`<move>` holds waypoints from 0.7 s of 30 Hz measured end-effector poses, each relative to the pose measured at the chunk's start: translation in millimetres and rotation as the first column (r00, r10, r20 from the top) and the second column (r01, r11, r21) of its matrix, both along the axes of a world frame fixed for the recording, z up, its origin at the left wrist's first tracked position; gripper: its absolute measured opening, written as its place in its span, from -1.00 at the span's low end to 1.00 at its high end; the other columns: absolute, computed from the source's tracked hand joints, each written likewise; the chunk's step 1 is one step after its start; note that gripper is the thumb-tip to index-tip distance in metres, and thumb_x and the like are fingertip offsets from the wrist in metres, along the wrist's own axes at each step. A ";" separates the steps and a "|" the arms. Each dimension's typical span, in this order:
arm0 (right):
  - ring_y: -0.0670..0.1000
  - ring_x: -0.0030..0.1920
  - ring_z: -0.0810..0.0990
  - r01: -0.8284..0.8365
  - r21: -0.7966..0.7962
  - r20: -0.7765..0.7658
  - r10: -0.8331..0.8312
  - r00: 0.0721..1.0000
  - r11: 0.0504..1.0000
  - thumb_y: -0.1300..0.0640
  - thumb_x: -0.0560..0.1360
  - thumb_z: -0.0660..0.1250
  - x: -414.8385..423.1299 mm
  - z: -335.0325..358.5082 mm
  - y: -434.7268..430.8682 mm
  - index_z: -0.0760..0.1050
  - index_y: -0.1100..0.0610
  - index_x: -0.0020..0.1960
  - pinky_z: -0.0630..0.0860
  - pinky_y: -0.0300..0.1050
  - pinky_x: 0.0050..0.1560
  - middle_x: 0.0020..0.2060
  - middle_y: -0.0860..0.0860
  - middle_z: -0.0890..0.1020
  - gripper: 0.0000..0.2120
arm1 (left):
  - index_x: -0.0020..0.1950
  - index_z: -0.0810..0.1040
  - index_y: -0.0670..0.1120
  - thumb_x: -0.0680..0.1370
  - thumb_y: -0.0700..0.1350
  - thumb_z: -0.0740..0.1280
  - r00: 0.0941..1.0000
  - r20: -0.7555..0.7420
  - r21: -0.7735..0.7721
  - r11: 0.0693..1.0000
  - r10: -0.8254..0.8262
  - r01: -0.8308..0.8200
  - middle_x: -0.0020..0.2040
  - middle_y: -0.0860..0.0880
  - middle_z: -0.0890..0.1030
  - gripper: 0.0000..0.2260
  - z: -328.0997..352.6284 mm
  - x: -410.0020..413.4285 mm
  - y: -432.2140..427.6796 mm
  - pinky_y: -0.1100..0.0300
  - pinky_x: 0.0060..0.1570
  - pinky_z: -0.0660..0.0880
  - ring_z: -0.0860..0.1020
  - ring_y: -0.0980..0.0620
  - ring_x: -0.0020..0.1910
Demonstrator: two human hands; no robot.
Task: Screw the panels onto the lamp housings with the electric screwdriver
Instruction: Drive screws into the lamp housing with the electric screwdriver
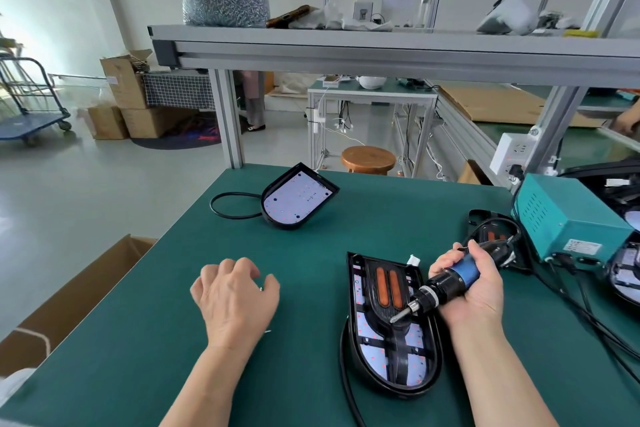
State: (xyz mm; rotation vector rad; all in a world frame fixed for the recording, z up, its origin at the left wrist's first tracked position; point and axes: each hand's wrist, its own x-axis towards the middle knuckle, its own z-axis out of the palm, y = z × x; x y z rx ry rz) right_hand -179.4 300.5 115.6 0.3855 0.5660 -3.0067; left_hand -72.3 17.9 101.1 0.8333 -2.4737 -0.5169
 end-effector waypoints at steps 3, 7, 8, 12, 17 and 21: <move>-0.16 -0.37 0.50 -0.008 -0.007 0.001 0.008 1.000 1.000 0.10 0.57 0.36 -1.0 -1.4 1.0 0.45 0.16 -0.05 0.51 -0.32 -0.34 -0.30 -0.07 0.48 -0.86 | -0.12 0.48 0.07 0.45 0.09 0.30 0.995 0.103 -0.010 1.000 0.000 0.001 -0.10 0.13 0.44 -0.88 -2.4 1.0 -1.1 0.09 0.25 0.14 0.25 0.01 0.08; -0.15 -0.37 0.50 -0.017 -0.002 -0.001 0.017 1.000 1.000 0.09 0.55 0.37 -2.0 -3.2 1.8 0.47 0.15 -0.07 0.49 -0.33 -0.33 -0.33 -0.07 0.48 -0.86 | -0.14 0.47 0.05 0.43 0.04 0.29 0.993 0.116 -0.025 1.000 0.008 -0.005 -0.12 0.12 0.42 -0.91 -4.0 0.7 -0.3 0.10 0.24 0.15 0.19 0.03 0.02; -0.15 -0.38 0.50 -0.018 -0.003 0.000 0.018 1.000 1.000 0.09 0.55 0.37 -2.2 -3.2 1.9 0.47 0.15 -0.07 0.49 -0.33 -0.33 -0.34 -0.07 0.48 -0.86 | -0.14 0.48 0.05 0.43 0.03 0.29 0.993 0.114 -0.027 1.000 0.007 -0.004 -0.12 0.12 0.42 -0.92 -4.3 0.5 -0.5 0.10 0.24 0.15 0.19 0.03 0.02; -0.14 -0.39 0.51 -0.017 -0.005 0.002 0.017 1.000 1.000 0.10 0.55 0.37 -2.5 -3.5 1.9 0.47 0.16 -0.07 0.50 -0.32 -0.34 -0.35 -0.06 0.49 -0.86 | -0.17 0.49 0.04 0.43 -0.01 0.30 0.994 0.107 -0.033 0.999 -0.004 0.008 -0.13 0.11 0.41 -0.95 -5.4 0.4 -0.2 0.10 0.25 0.14 0.19 0.02 0.01; -0.15 -0.39 0.51 -0.008 -0.001 -0.004 0.008 1.000 1.000 0.11 0.55 0.37 -2.5 -4.0 1.9 0.47 0.16 -0.07 0.50 -0.31 -0.35 -0.34 -0.07 0.49 -0.86 | -0.22 0.49 0.03 0.43 -0.06 0.30 0.996 0.091 -0.043 0.999 -0.018 0.022 -0.17 0.11 0.42 -0.96 -5.7 0.6 -0.9 0.10 0.24 0.15 0.21 0.03 -0.01; -0.14 -0.39 0.51 -0.009 0.004 -0.006 0.009 1.000 1.000 0.11 0.55 0.37 -2.0 -3.7 1.8 0.47 0.16 -0.07 0.50 -0.31 -0.34 -0.33 -0.06 0.49 -0.87 | -0.23 0.52 0.02 0.43 -0.08 0.31 0.998 0.067 -0.044 0.999 -0.019 0.022 -0.17 0.10 0.45 -0.95 -6.4 0.6 -1.6 0.11 0.24 0.14 0.24 0.02 0.01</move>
